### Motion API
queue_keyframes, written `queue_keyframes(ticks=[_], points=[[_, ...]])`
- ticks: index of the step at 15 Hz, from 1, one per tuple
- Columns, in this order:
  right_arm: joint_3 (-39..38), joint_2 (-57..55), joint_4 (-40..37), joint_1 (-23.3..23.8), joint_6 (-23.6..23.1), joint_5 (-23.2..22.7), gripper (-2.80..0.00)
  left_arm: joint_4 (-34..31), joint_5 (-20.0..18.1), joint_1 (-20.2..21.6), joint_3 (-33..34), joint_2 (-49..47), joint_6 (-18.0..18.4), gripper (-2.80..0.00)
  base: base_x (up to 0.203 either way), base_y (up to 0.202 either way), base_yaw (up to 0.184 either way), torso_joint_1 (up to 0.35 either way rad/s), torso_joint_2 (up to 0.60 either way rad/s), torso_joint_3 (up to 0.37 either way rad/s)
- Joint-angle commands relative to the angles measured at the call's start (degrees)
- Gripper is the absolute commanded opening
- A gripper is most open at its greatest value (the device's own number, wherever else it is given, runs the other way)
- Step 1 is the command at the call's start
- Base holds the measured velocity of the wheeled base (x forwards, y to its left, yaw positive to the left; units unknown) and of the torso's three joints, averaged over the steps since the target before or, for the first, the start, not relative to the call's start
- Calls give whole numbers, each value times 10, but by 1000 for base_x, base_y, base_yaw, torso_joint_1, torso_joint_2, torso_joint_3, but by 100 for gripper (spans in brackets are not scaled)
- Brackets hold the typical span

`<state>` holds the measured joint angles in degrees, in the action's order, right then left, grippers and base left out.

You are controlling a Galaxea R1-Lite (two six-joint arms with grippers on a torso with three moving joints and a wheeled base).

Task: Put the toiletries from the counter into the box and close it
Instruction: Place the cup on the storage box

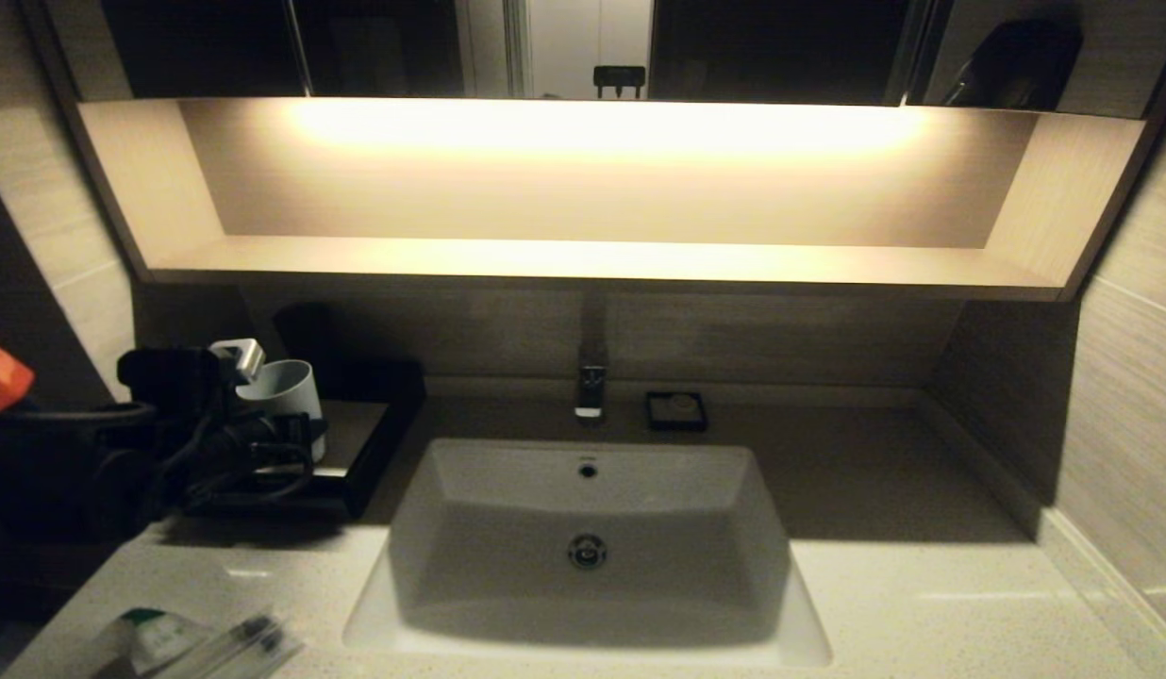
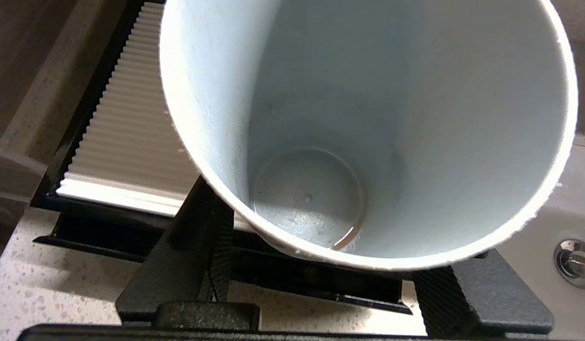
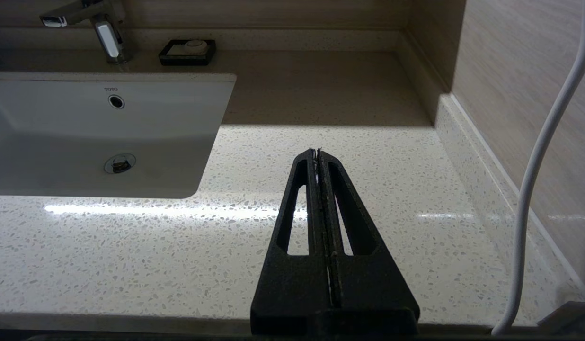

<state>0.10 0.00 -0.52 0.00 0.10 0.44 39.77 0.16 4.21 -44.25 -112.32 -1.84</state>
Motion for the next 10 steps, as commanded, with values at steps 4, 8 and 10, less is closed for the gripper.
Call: queue_keyframes(ticks=[4, 8, 10], points=[[0, 0, 0, 0, 0, 0, -280, 2, 1, -5, -23, -19, -1, -280, 0, 0, 0, 0, 0, 0], [0, 0, 0, 0, 0, 0, -280, -3, 5, -5, -48, -24, 3, -280, 0, 0, 0, 0, 0, 0], [0, 0, 0, 0, 0, 0, -280, -3, 5, -5, -50, -26, 3, -280, 0, 0, 0, 0, 0, 0]])
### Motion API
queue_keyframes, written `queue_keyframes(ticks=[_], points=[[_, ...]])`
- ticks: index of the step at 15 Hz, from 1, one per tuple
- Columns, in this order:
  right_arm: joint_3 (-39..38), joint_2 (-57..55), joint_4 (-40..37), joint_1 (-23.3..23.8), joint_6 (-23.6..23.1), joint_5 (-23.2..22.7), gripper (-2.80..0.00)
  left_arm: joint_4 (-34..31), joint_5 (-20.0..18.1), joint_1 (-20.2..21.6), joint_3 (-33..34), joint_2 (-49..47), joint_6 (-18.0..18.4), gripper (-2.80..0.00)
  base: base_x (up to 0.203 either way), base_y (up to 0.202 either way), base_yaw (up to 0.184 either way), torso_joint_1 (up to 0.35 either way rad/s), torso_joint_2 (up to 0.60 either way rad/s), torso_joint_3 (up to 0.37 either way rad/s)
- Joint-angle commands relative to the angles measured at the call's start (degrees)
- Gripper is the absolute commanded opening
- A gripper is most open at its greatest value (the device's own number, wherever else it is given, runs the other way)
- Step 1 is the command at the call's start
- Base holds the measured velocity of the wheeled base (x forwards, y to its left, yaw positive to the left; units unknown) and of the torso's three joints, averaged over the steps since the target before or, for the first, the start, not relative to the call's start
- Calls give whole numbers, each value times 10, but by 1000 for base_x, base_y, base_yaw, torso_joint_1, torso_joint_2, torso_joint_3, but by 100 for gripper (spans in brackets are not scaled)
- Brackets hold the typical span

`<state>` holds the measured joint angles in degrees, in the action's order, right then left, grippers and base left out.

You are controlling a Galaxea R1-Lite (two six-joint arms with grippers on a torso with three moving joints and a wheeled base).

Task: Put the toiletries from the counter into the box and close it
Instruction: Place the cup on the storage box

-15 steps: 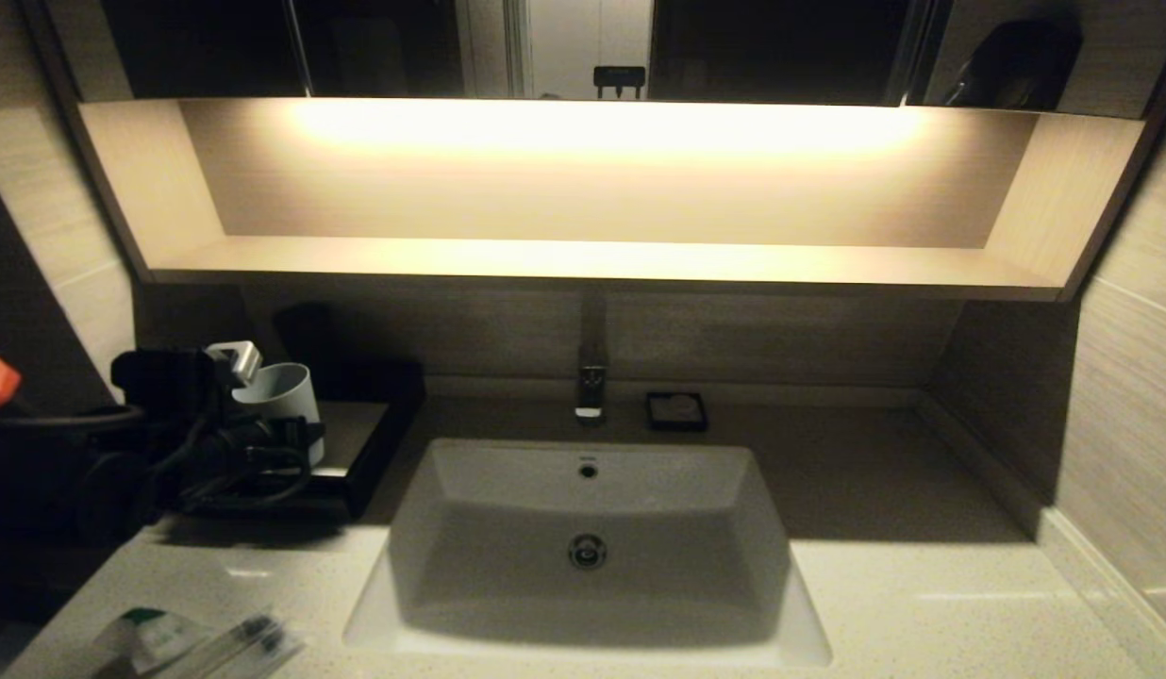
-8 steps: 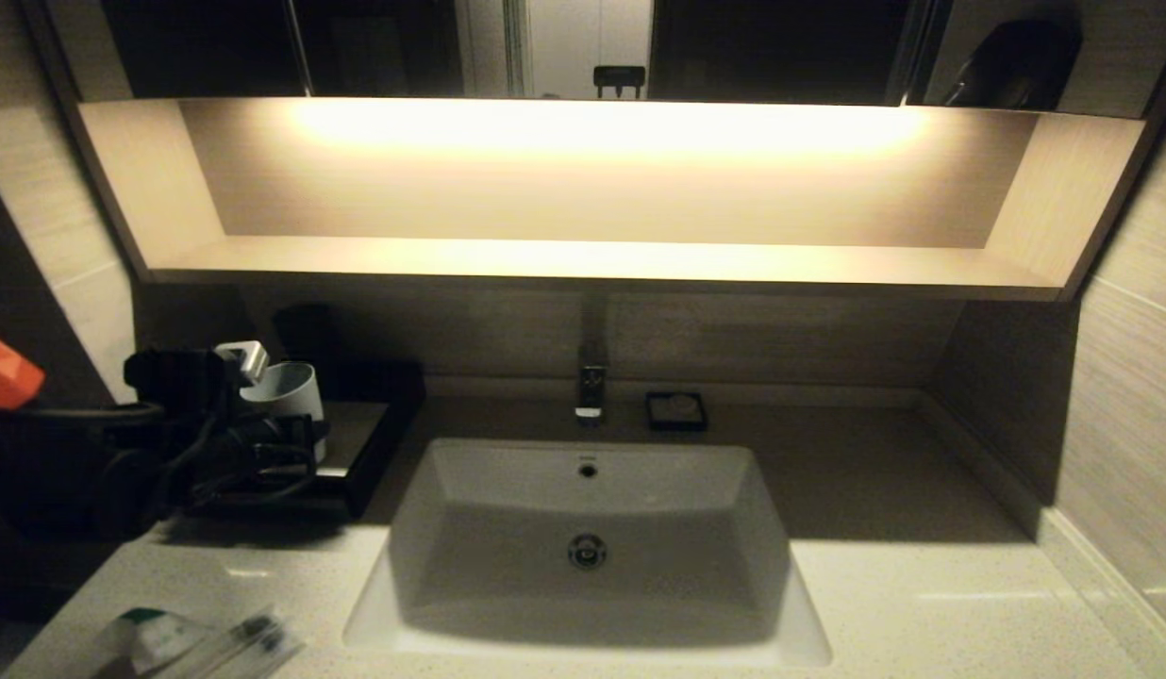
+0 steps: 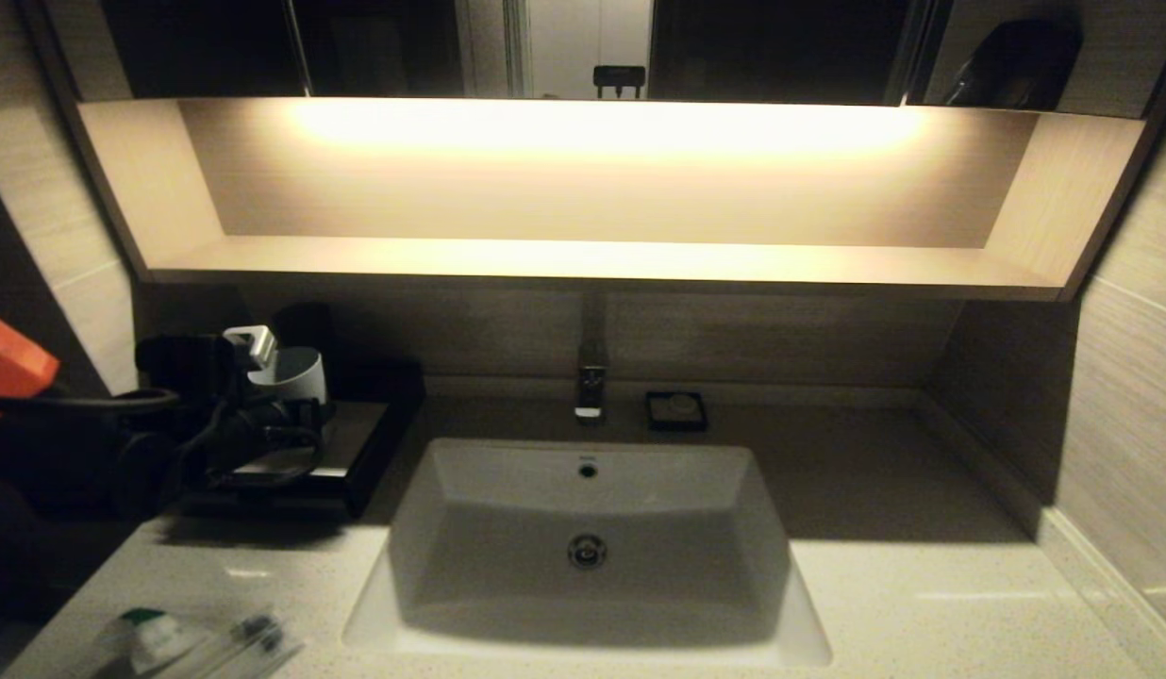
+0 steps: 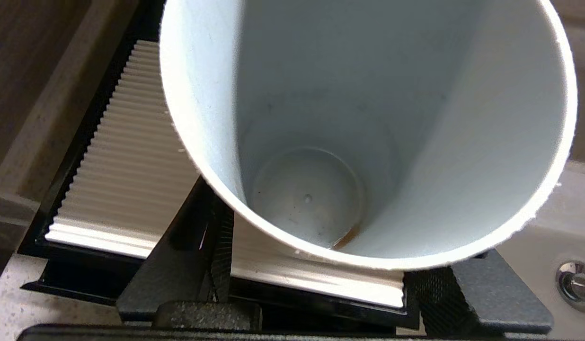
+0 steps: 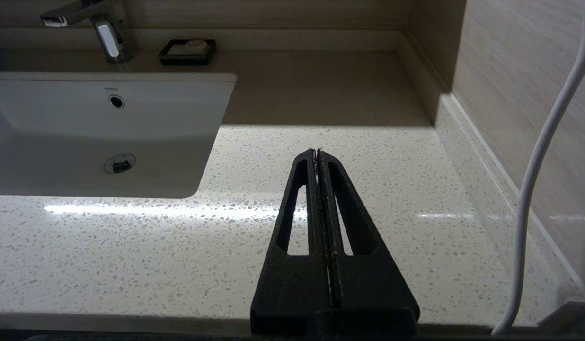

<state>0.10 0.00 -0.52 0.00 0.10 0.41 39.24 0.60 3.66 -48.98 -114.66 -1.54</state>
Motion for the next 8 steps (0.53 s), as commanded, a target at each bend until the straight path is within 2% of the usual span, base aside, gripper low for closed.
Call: queue_keyframes(ticks=[1, 8], points=[[0, 0, 0, 0, 0, 0, -280, 3, 0, 0, -2, -6, 0, -280, 0, 0, 0, 0, 0, 0], [0, 0, 0, 0, 0, 0, -280, 3, 0, 0, -19, -30, 0, -280, 0, 0, 0, 0, 0, 0]])
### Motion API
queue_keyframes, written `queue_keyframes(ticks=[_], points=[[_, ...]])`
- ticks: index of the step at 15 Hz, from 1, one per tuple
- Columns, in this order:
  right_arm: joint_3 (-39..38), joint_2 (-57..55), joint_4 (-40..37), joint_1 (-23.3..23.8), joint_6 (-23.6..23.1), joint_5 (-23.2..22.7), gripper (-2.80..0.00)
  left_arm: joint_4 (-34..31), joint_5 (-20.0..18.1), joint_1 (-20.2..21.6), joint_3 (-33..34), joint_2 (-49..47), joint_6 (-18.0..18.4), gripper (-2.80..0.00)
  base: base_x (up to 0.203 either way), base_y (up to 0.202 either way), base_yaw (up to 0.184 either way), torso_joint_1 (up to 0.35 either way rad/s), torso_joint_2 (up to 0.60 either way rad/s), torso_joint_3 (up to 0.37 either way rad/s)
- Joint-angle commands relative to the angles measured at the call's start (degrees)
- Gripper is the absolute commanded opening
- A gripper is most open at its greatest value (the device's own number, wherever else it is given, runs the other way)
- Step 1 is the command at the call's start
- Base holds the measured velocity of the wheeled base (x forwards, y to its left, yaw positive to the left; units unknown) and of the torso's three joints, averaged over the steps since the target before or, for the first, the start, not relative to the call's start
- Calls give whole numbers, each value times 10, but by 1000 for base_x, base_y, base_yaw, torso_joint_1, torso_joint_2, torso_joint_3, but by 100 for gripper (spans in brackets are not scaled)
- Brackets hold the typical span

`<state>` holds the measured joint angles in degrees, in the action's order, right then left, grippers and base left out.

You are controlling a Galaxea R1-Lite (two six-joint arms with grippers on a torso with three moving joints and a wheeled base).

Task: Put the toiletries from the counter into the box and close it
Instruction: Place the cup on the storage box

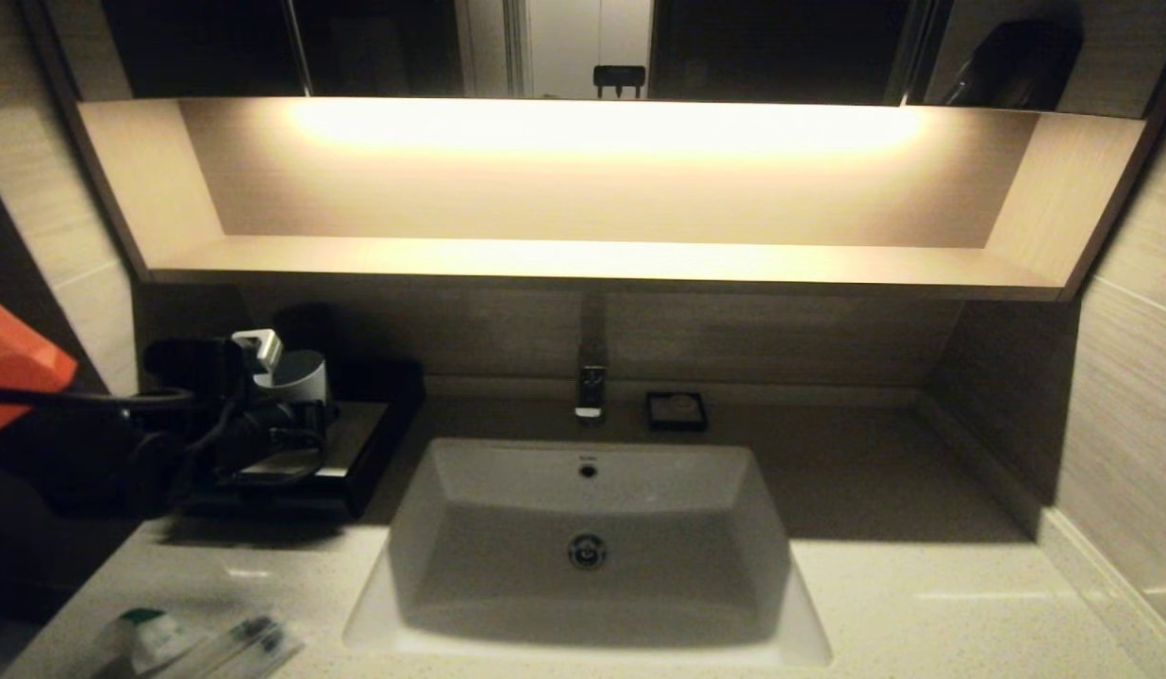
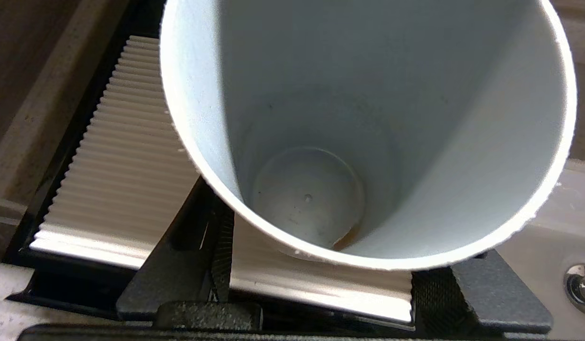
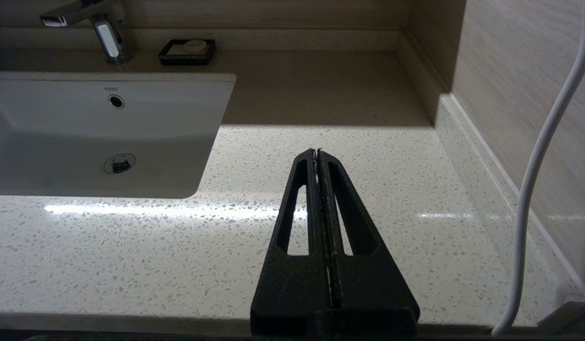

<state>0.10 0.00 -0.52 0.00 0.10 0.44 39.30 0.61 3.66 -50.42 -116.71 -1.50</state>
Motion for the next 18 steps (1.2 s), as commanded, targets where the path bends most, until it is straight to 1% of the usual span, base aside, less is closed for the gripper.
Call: queue_keyframes(ticks=[1, 5, 18], points=[[0, 0, 0, 0, 0, 0, -280, 2, 0, 0, -8, -11, 0, -280, 0, 0, 0, 0, 0, 0], [0, 0, 0, 0, 0, 0, -280, 8, 0, 0, -12, -26, 0, -280, 0, 0, 0, 0, 0, 0], [0, 0, 0, 0, 0, 0, -280, 1, 1, 0, -61, -55, -1, -280, 0, 0, 0, 0, 0, 0]])
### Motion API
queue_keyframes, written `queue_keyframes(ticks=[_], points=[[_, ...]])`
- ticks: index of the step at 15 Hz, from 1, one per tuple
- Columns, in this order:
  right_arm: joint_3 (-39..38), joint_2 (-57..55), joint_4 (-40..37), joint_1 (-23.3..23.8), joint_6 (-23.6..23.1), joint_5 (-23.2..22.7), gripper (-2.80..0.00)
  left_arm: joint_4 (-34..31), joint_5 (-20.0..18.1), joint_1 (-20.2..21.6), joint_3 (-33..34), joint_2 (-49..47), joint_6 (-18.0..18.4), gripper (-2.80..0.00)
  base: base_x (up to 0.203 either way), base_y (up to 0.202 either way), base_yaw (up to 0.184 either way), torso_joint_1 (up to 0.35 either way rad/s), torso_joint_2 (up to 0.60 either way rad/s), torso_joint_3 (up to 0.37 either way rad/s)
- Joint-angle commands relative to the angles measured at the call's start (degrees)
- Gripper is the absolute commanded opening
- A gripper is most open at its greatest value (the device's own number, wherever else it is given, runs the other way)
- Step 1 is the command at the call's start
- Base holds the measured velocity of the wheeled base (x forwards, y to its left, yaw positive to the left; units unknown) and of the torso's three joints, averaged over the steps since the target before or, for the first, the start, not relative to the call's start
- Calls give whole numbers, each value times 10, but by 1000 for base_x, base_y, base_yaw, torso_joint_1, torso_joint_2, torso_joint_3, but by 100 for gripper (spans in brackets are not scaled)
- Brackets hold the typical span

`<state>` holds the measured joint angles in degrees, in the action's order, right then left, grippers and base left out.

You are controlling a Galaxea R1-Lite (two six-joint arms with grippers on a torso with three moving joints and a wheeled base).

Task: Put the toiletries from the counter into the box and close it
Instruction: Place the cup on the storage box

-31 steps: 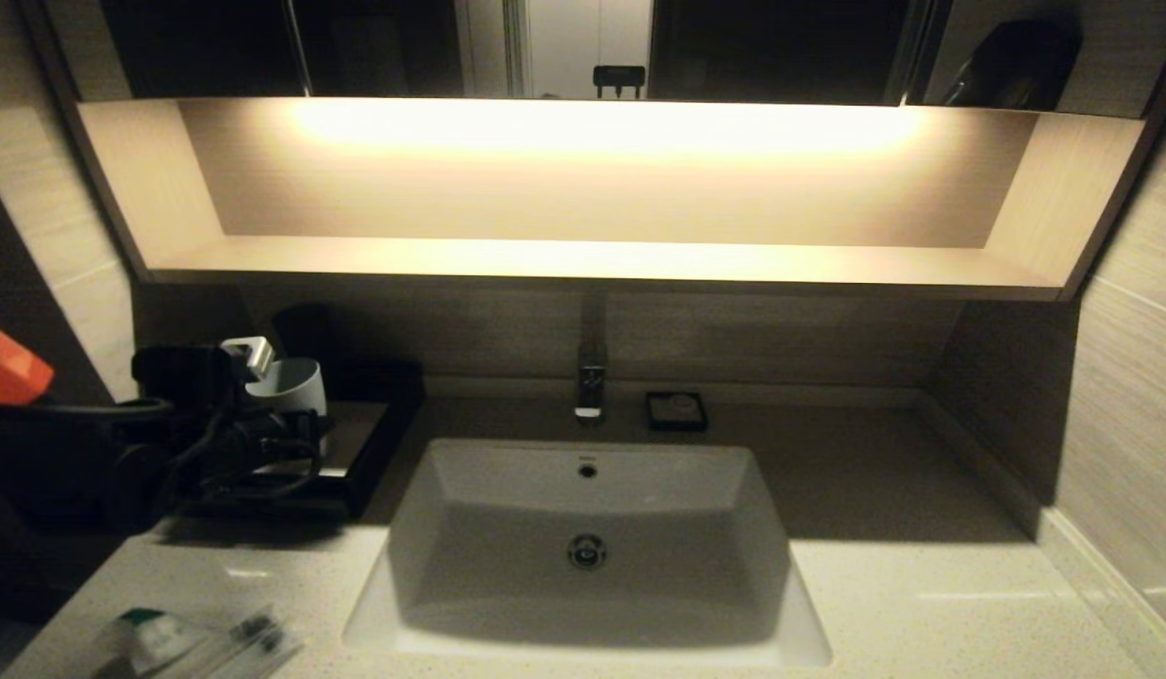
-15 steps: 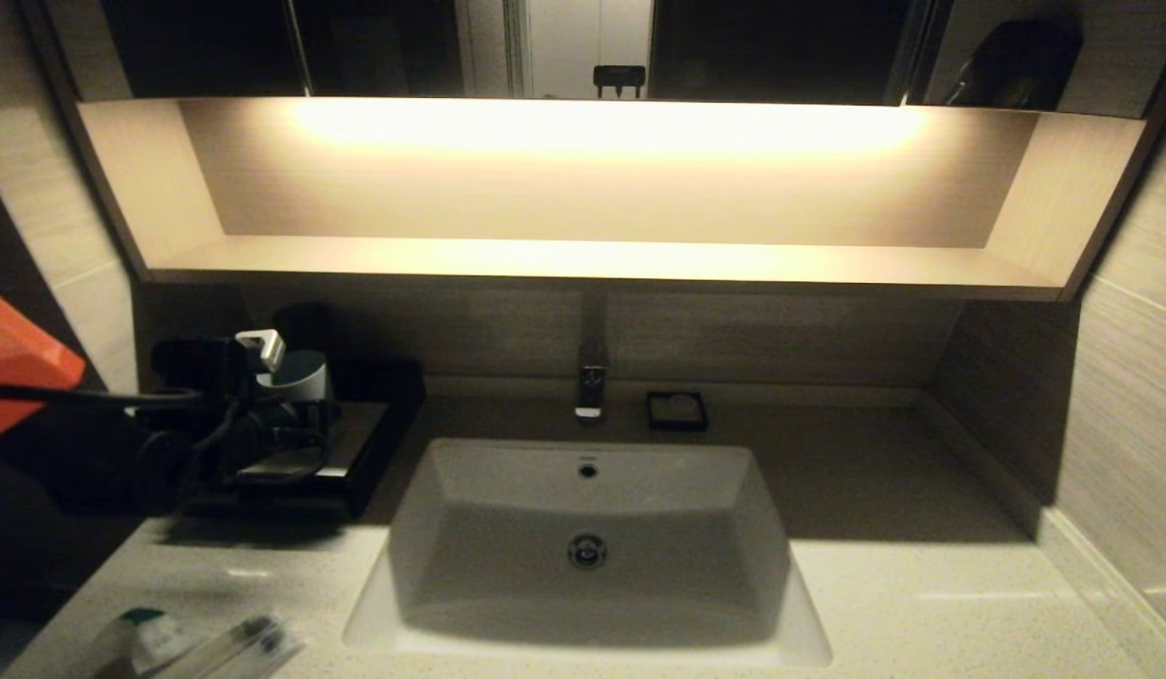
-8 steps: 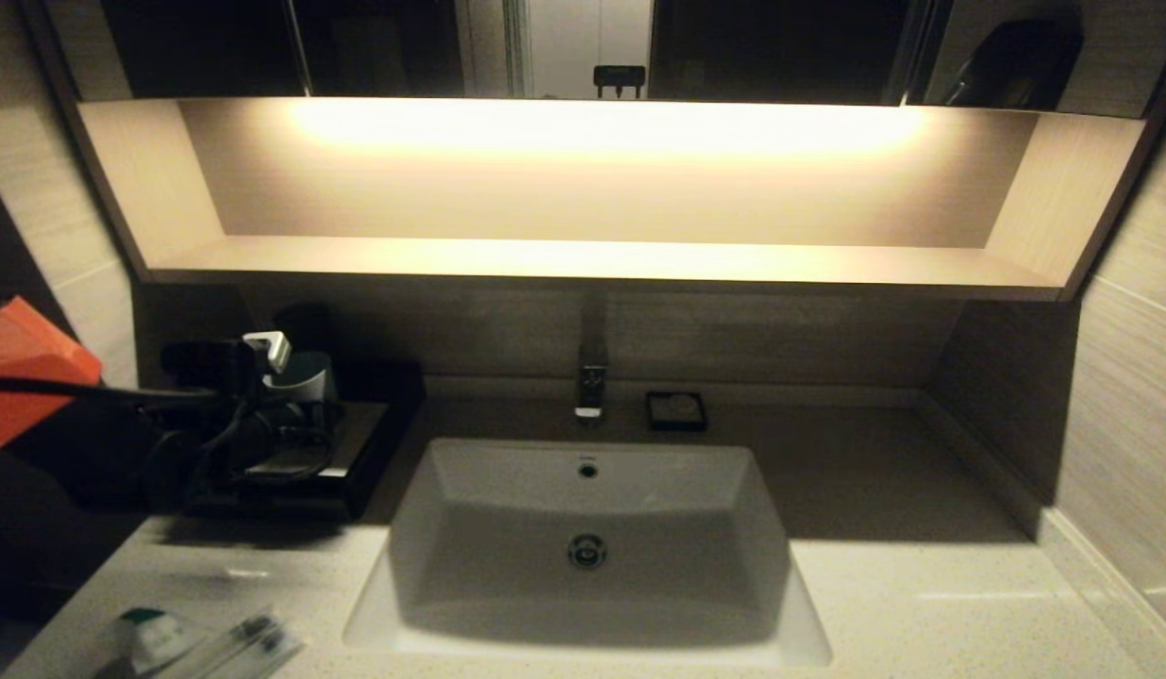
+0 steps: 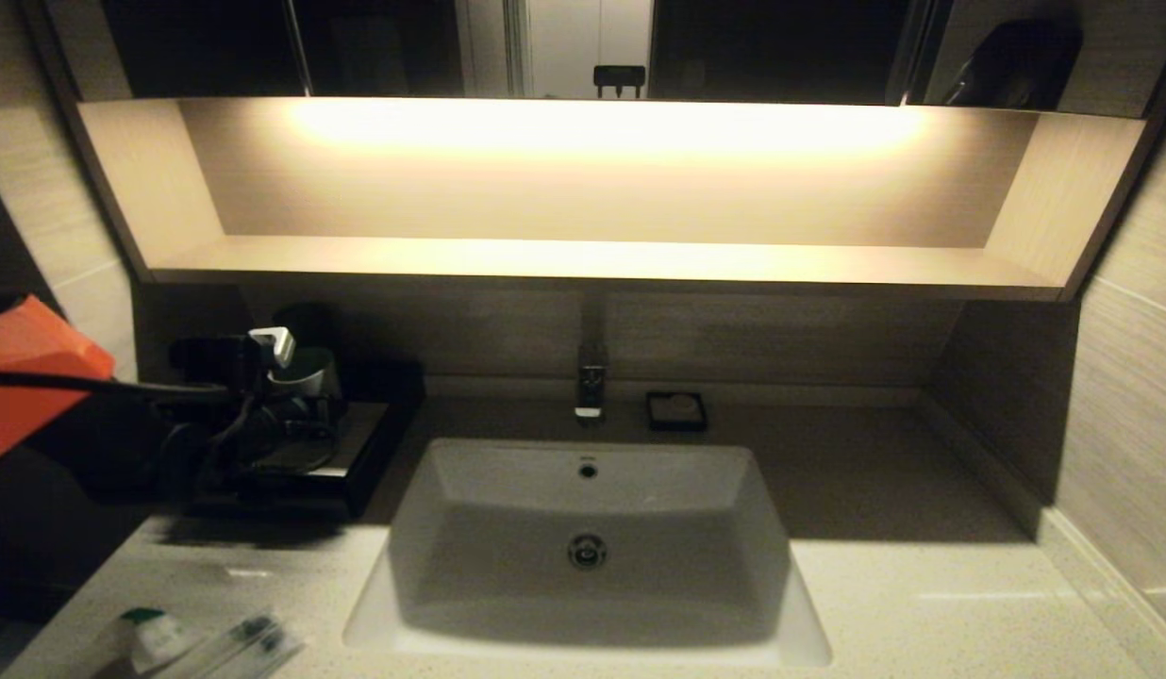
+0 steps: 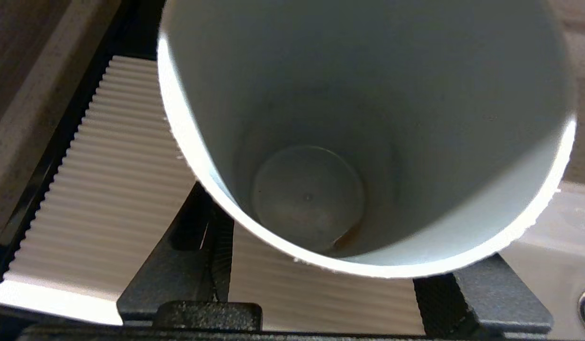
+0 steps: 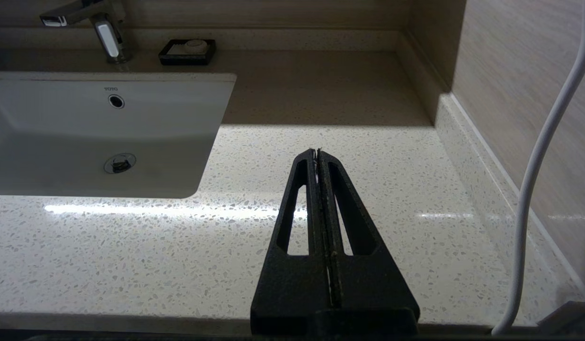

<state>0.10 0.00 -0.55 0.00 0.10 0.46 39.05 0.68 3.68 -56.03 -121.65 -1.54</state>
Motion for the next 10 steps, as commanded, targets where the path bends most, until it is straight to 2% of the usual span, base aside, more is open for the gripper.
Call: queue_keyframes(ticks=[1, 10], points=[[0, 0, 0, 0, 0, 0, -280, 0, 0, 0, -10, -8, 0, -280, 0, 0, 0, 0, 0, 0], [0, 0, 0, 0, 0, 0, -280, -17, 0, 1, -45, -20, -1, -280, 0, 0, 0, 0, 0, 0]])
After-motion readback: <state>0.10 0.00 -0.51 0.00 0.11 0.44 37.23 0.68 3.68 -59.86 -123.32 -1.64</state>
